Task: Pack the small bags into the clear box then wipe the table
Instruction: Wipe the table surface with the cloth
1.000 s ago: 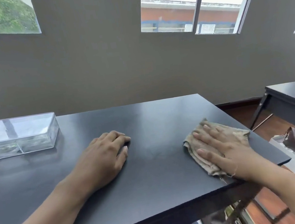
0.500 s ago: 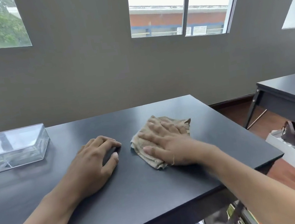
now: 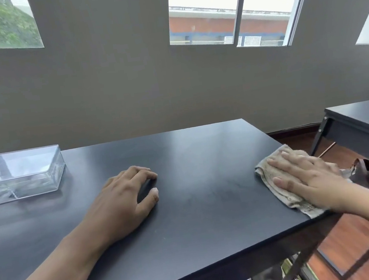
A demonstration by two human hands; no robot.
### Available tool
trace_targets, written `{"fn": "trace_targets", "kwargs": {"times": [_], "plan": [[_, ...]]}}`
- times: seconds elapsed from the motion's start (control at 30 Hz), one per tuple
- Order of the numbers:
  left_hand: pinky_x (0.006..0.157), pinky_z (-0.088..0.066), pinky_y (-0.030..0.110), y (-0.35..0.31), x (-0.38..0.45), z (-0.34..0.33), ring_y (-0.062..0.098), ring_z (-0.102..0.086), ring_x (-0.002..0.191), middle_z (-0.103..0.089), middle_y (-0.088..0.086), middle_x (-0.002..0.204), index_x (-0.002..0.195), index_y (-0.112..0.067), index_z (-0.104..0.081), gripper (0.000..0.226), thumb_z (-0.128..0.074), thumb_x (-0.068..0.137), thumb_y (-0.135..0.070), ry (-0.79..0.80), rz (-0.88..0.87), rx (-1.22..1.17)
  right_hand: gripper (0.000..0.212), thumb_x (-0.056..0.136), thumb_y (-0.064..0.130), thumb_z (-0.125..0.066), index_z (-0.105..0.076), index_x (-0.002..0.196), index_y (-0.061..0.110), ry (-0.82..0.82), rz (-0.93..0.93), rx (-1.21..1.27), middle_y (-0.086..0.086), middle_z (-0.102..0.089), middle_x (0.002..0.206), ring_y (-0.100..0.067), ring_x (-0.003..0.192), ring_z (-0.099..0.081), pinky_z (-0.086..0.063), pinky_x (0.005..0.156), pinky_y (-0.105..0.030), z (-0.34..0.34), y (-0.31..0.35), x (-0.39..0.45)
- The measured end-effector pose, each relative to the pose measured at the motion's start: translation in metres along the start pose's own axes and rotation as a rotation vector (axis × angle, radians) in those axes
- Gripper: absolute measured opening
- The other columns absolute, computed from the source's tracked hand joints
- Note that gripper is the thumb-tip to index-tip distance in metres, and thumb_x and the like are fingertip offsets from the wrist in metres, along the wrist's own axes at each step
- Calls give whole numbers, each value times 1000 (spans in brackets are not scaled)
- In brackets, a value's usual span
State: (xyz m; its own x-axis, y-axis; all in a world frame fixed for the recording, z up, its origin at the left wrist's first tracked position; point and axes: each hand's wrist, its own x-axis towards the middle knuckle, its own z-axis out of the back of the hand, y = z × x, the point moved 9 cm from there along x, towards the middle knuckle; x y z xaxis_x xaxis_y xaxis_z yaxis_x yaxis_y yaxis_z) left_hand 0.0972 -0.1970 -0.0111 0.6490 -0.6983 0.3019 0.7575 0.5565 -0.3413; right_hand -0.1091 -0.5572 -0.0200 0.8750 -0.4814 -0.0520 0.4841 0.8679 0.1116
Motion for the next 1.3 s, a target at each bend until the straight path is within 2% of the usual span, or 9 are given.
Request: {"fn": "trace_targets", "kwargs": {"times": [0.07,0.23,0.43,0.6,0.77,0.93,1.03,1.13,1.3], "plan": [[108,-29,23,0,0,0,1,-44,128,-44,-30,139,129,-44,-52,36,-41,97,-57,-3,1,-6,64,66,100,-8,-4,129,89,0,-79,25,24,-3,169,-19,156,-9,-10,121,-55,1,-5,45],[105,-27,20,1,3,1,-4,-43,126,-45,-32,133,125,-46,-51,42,-34,91,-65,-22,1,-8,80,79,93,-16,-15,152,62,13,-153,75,18,-7,170,-32,153,-19,-16,117,-61,5,15,146],[105,-28,19,4,5,1,-10,-39,127,-42,-35,133,125,-48,-48,41,-34,91,-67,-38,-3,-4,75,90,81,-12,-12,159,51,39,-210,32,-2,-8,173,-38,156,-6,-8,121,-65,4,68,201],[104,-27,20,2,5,1,-9,-40,127,-43,-35,132,124,-48,-50,41,-34,90,-66,-30,-5,-2,77,87,84,-16,-13,158,53,11,5,72,3,0,173,-30,158,6,4,123,-61,-7,121,181],[108,-27,20,0,3,1,-7,-39,130,-44,-34,134,127,-47,-50,43,-33,92,-65,-23,6,7,78,80,91,-12,-11,153,64,1,173,59,15,2,172,-23,159,5,0,123,-57,-15,138,121],[113,-30,25,2,1,0,-4,-40,132,-43,-32,138,129,-46,-50,42,-33,94,-63,-15,18,1,71,82,90,-19,-17,148,64,-48,281,98,24,-10,168,-10,157,-1,-5,126,-49,-16,124,54],[113,-27,24,2,0,0,-4,-39,133,-45,-30,140,130,-44,-51,39,-36,96,-58,-17,12,-1,66,81,91,-22,-25,141,65,-74,283,121,34,-8,164,-2,156,-3,-8,127,-46,-11,101,27],[112,-26,23,2,0,-1,-2,-42,131,-48,-28,138,128,-43,-52,36,-39,97,-55,-24,10,-5,64,75,96,-18,-24,134,74,-43,237,99,29,-9,166,-3,156,-3,-7,127,-46,-9,84,22],[109,-25,19,1,1,-1,-1,-43,129,-49,-27,134,127,-42,-52,37,-37,96,-56,-46,12,6,84,71,96,-10,-13,150,67,8,91,8,14,-2,172,-17,159,-1,-5,127,-49,-10,69,67]]}}
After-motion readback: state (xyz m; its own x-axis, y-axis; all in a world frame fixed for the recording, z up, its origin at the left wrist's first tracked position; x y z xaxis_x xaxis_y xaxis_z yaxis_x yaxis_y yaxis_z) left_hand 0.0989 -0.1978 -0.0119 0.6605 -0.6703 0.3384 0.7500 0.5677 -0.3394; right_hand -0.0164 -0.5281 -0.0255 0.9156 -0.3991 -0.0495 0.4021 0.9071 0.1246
